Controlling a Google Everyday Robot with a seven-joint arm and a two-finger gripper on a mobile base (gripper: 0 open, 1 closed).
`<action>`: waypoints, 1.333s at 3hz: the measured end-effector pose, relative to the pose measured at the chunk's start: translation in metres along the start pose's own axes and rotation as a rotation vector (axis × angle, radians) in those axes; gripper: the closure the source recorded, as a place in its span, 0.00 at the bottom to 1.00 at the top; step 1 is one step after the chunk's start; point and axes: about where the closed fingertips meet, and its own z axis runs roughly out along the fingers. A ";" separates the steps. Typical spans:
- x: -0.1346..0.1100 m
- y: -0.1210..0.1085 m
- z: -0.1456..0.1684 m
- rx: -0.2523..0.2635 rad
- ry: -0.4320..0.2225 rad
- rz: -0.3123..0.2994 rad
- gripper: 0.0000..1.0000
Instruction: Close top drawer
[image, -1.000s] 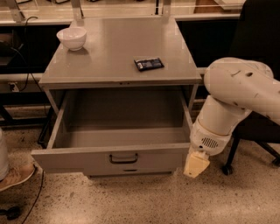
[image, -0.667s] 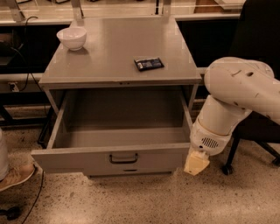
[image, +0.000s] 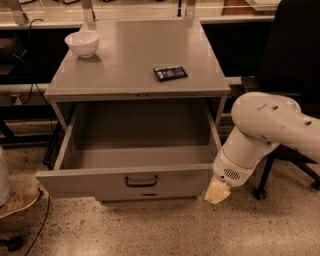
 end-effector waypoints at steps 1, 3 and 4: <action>-0.011 -0.021 0.032 0.005 -0.021 0.027 1.00; -0.034 -0.072 0.053 0.103 -0.047 0.087 1.00; -0.039 -0.087 0.047 0.128 -0.072 0.098 1.00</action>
Offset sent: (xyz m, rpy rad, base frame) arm 0.0875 0.0238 -0.0896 -0.0777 -0.1088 -0.1537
